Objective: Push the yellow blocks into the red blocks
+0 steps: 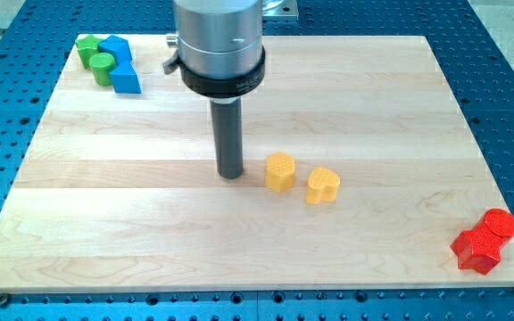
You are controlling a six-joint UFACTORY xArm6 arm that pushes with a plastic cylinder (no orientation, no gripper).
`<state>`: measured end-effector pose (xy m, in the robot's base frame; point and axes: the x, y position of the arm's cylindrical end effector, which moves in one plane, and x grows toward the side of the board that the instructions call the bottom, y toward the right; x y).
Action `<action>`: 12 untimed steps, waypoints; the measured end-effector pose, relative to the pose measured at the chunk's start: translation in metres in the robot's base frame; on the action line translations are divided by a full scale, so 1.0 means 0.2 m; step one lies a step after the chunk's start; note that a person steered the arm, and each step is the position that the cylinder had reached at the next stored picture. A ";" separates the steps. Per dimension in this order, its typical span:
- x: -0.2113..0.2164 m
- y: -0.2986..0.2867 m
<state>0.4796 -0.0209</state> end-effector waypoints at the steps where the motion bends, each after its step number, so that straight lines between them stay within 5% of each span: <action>1: 0.06 0.19; 8: 0.13 0.97; 11: 0.05 1.23; 12: -0.13 1.25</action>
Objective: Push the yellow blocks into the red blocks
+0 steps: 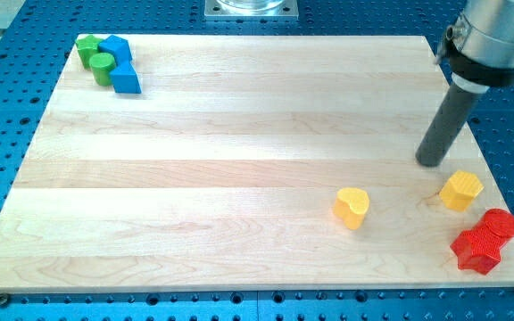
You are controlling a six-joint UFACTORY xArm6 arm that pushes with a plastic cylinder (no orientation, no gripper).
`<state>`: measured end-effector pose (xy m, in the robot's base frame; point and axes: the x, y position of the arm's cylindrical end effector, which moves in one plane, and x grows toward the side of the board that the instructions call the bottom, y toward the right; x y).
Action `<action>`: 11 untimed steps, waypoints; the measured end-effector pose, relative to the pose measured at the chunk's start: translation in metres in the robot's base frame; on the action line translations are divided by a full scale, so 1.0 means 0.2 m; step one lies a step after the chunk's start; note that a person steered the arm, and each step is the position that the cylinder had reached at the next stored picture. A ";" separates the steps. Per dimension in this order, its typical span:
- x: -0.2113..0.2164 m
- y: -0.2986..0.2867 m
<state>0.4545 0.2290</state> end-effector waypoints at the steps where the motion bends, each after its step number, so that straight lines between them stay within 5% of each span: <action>1: 0.05 0.04; 5: 0.32 0.07; 7: -0.07 -0.63; 8: 0.01 -0.88; 9: 0.22 -0.82; 11: 0.24 -0.65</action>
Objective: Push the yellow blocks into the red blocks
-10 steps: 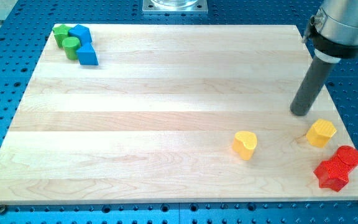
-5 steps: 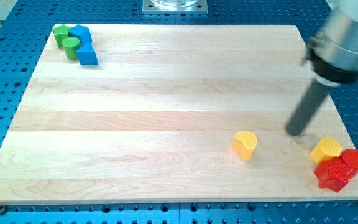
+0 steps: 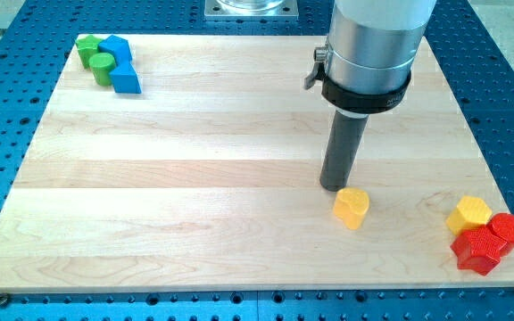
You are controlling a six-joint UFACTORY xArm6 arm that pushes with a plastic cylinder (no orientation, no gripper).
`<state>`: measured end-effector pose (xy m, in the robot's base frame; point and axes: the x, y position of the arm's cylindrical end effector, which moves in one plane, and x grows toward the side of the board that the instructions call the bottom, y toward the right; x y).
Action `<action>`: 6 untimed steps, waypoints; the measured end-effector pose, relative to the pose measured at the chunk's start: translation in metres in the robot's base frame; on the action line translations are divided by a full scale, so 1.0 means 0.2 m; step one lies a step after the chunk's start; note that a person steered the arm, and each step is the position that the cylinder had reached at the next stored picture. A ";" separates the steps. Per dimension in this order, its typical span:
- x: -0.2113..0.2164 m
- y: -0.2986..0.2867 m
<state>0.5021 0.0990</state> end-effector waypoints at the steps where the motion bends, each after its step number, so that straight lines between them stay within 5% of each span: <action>1: 0.15 -0.01; 3: 0.15 -0.19; 6: 0.21 0.16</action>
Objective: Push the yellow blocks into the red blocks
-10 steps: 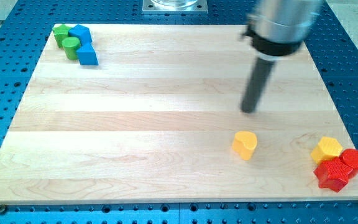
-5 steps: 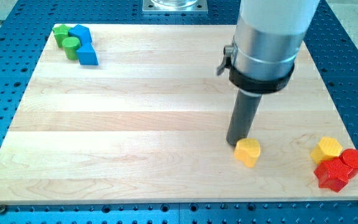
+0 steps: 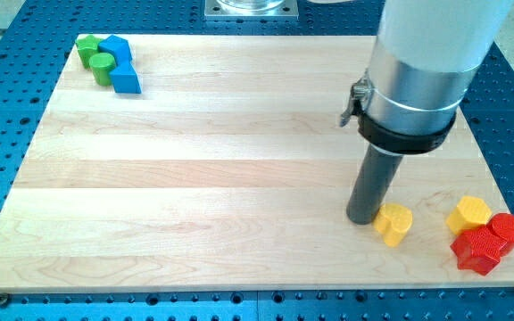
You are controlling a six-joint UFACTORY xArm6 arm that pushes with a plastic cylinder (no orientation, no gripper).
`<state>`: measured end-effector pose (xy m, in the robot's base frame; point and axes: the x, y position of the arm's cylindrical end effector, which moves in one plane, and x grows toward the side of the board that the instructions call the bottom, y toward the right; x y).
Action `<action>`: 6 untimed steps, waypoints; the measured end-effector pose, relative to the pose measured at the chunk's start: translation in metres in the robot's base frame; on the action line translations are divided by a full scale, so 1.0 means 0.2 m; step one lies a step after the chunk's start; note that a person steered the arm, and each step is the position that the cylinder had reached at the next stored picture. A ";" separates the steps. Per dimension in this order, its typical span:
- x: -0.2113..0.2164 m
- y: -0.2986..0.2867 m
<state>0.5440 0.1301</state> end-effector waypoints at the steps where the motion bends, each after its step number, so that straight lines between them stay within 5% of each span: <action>1: 0.00 0.13; 3: 0.01 0.20; 4: 0.02 -0.02; 6: 0.26 0.11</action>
